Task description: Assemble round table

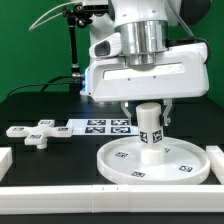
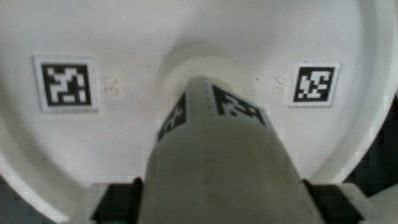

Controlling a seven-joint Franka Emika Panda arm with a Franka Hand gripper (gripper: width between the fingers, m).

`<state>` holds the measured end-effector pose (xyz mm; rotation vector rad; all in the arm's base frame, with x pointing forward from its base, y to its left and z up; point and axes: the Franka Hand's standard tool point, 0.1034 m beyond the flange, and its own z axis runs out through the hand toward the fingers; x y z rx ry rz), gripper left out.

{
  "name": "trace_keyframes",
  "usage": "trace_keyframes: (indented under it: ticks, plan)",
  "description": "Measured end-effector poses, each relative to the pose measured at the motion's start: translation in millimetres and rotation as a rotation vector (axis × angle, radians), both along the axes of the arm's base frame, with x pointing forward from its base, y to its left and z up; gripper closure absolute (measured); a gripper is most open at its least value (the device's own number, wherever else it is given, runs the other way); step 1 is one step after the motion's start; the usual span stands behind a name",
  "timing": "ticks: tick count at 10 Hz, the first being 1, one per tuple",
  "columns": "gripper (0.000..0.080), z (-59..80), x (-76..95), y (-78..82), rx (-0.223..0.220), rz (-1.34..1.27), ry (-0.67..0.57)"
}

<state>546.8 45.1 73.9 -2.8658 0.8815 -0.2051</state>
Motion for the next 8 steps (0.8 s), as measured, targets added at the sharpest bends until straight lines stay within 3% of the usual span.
trace_keyframes:
  ticks: [8]
  plan:
    - [0.0385,-2.8,3.5,1.2,0.169,-0.638,0.073]
